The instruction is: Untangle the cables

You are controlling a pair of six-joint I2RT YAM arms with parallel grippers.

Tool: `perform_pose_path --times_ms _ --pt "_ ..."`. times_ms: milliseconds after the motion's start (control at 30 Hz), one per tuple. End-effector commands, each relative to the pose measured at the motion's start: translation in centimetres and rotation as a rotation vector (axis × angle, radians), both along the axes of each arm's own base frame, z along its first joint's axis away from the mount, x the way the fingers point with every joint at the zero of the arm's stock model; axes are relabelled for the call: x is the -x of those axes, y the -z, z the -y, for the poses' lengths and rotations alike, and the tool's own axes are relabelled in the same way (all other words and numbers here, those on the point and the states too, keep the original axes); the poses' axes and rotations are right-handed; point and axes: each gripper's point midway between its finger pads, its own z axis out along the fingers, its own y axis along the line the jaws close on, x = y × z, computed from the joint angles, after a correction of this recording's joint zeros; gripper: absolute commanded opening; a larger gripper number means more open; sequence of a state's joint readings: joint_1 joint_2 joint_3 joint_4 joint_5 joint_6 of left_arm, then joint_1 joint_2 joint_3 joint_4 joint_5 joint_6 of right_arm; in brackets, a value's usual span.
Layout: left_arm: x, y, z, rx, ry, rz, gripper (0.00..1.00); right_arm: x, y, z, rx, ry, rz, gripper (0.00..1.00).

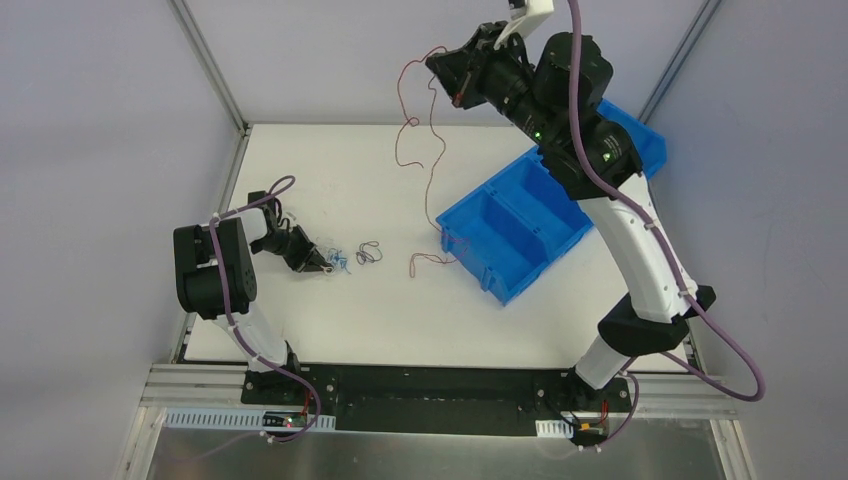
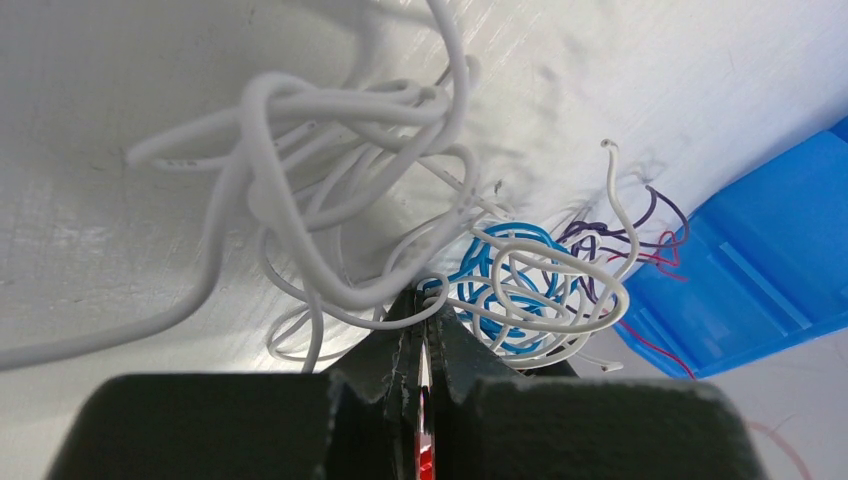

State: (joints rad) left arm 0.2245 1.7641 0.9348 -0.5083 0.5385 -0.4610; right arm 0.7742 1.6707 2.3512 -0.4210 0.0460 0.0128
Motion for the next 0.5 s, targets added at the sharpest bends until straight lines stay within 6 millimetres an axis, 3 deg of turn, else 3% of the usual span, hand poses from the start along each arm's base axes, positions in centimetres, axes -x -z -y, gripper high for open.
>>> perform_pose_path --times_ms 0,133,333,467 --pt "1.5 2.7 -2.9 -0.16 0.004 -0.086 0.0 4.2 3.1 -1.2 0.01 -0.175 -0.177 0.0" --pt "0.7 2.3 -2.8 -0.148 0.004 -0.065 0.0 6.5 11.6 -1.4 0.134 -0.221 -0.391 0.0" --pt "0.0 2.0 -2.6 -0.128 0.002 -0.053 0.0 10.3 25.3 1.0 0.447 -0.238 -0.67 0.0" --pt "0.2 2.0 -2.5 -0.121 0.006 -0.054 0.0 11.4 32.0 2.6 0.672 -0.207 -0.734 0.0"
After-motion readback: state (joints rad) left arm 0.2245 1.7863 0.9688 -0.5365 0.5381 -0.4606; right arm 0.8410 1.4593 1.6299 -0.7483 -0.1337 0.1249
